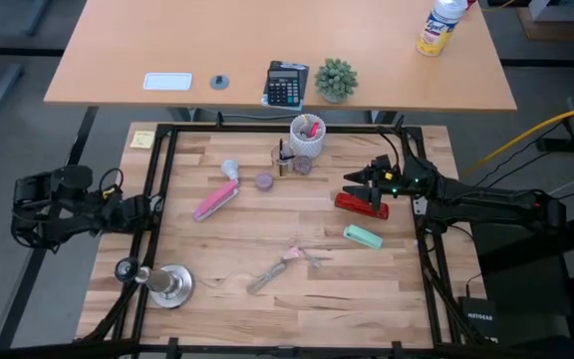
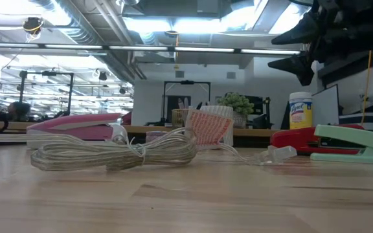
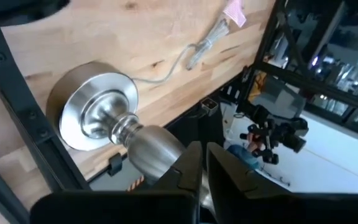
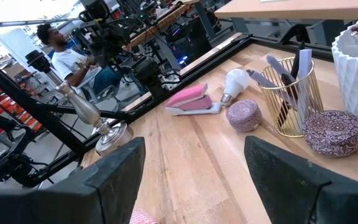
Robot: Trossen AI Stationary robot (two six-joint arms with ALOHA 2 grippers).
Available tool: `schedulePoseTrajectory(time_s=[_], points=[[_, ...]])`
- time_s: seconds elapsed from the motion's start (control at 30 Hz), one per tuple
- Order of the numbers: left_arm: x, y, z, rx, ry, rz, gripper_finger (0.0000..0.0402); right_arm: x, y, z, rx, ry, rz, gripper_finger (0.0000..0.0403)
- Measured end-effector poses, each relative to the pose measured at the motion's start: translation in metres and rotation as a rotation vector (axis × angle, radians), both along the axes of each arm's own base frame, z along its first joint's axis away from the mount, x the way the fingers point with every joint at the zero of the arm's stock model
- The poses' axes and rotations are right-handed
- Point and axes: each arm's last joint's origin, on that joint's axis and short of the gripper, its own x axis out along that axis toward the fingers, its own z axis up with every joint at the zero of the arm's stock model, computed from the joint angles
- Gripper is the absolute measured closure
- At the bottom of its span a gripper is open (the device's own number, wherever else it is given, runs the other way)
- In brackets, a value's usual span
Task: Screw lightbulb
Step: Move the lamp socket to the center of the table
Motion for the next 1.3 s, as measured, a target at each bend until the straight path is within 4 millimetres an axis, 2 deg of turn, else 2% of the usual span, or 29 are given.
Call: schedulePoseTrajectory(time_s=[0.37, 0.53, 0.63, 0.8, 0.93, 1.17, 1.3], points=[[-0.0001, -0.0005, 0.0001, -0.097, 0.03, 0.045, 0.0385, 0.0, 0.0, 0.0, 0.0, 0.0, 0.0, 0.0123], [-0.0005, -0.0026, 0.001, -0.174, 0.032, 0.003, 0.0352, 0.0, -0.0004, 0.0, -0.002, 0.001, -0.013, 0.0123], [-0.0006, -0.003, 0.0012, -0.162, 0.02, -0.028, 0.0321, -0.0001, -0.0009, -0.0001, -0.004, 0.002, -0.03, 0.0123], [-0.0006, -0.0031, 0.0011, -0.05, -0.03, -0.104, 0.0269, -0.0001, -0.0009, -0.0001, -0.004, 0.002, -0.03, 0.0123], [-0.0008, -0.0038, 0.0015, 0.099, -0.112, -0.236, 0.0242, -0.0001, -0.0009, -0.0001, -0.004, 0.002, -0.03, 0.0123], [-0.001, -0.004, 0.0016, 0.438, -0.276, -0.468, 0.0234, 0.0002, -0.0008, 0.0025, 0.095, -0.036, -0.041, 0.0123], [-0.001, -0.004, 0.0016, 0.632, -0.365, -0.59, 0.0234, 0.0005, -0.001, 0.0056, 0.088, -0.067, -0.041, 0.0123]])
